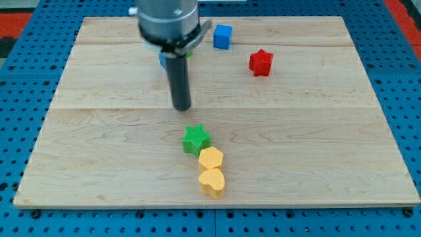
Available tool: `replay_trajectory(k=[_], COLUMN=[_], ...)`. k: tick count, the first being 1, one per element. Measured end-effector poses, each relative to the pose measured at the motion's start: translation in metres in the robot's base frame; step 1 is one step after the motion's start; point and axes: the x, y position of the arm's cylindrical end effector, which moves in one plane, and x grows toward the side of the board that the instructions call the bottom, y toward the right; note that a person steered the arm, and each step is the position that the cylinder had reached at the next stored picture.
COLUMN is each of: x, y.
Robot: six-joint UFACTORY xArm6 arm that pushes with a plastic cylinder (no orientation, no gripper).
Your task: Place the green circle to the top of the blue triangle
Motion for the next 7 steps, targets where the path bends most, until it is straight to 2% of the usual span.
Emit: replay_trajectory(k=[1, 3, 5, 6, 7], x=[-0.065, -0.154, -0.199, -0.199, -0.186], y=[0.018, -0.004, 0.015, -0.037, -0.060])
